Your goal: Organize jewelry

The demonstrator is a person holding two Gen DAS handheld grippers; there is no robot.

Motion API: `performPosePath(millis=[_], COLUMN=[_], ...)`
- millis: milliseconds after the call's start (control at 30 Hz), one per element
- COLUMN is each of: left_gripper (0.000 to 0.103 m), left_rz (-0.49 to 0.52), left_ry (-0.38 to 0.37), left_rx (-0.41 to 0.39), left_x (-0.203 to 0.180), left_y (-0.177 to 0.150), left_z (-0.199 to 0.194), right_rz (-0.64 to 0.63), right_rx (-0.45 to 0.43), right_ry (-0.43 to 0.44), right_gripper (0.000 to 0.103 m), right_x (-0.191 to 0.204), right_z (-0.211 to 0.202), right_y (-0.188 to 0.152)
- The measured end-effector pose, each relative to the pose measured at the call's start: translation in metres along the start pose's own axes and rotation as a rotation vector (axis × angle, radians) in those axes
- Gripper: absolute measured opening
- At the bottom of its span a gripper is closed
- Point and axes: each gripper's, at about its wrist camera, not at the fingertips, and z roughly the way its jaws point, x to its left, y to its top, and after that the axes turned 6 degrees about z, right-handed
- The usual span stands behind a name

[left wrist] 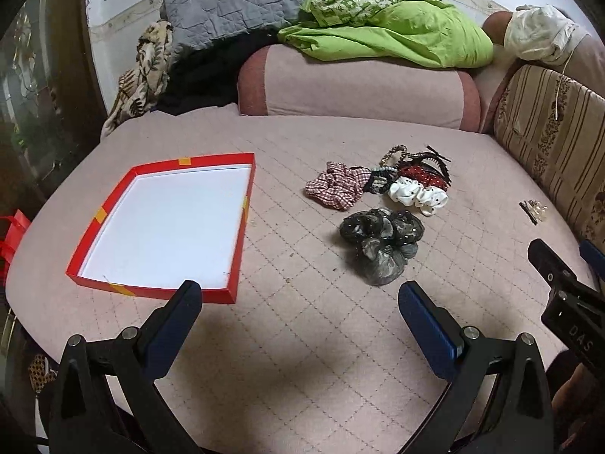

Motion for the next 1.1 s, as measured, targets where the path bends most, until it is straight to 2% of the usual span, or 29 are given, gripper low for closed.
performPosePath(millis=[133,300,1100], left_gripper=[0.103,0.103,0.103], left_rz=[-0.012,-0.026,0.033], left_ry=[-0.011,-0.062,-0.098], left_rx=[0.007,0.035,0.095], left_x=[0.003,0.003,-0.004], left_y=[-0.001,-0.004,-0.01], left_z=[-0.001,0.002,0.026], right_rz=[-0.021,-0.054,0.006], right_rx=[0.053,0.043,0.109], right_ry=[0.032,0.008,0.03], right_gripper=[0.098,0.098,0.098], right_x=[0.007,0.014,0.002], right_z=[0.004,0.003,0.023], right_y=[-0.003,-0.007,-0.013])
